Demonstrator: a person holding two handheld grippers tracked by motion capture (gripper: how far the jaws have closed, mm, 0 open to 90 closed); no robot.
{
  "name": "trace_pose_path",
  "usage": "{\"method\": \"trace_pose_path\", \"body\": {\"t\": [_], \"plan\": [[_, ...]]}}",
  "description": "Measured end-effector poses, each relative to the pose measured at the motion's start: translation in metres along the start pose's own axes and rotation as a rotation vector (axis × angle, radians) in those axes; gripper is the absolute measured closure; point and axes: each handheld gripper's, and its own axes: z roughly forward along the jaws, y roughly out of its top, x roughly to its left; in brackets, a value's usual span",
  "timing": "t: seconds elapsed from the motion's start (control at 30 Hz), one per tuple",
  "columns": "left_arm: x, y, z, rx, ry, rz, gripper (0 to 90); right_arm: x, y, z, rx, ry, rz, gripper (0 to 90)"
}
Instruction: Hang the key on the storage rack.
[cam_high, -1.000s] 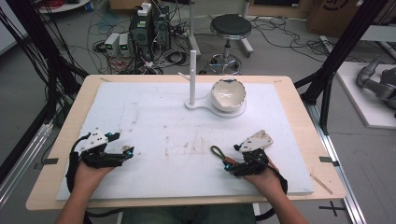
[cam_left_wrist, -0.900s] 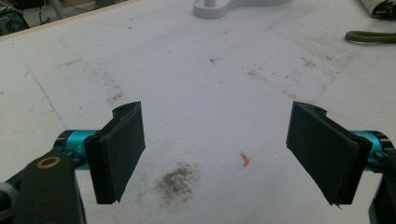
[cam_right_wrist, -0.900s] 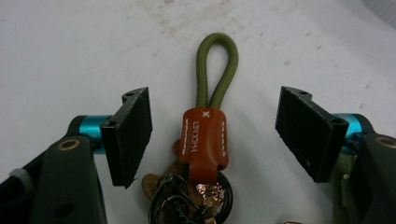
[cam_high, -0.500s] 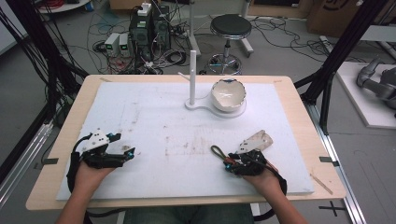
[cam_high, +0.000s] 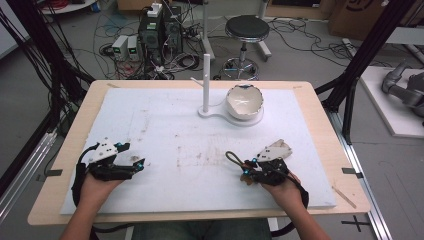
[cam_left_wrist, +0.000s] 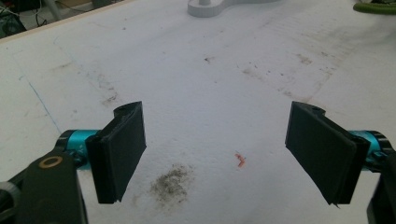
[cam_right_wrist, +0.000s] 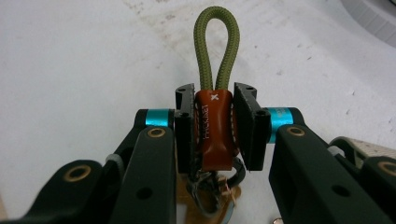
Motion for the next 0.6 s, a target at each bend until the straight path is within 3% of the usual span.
{"method": "trace_pose_path", "body": {"t": [0.33,0.5,0.6], "plan": [[0.002,0.000,-0.003,-0.006,-0.005,-0.005,20.3,-0.001,0.016,-0.011,-0.077,0.009,0.002,71.9],[0.001,0.000,-0.003,-0.015,-0.009,-0.005,20.4,-0.004,0.036,-0.017,-0.113,0.000,-0.004,71.8],[0.001,0.001,-0.003,-0.015,-0.017,0.001,20.4,-0.009,0.057,-0.019,-0.146,-0.027,-0.010,71.8]]}}
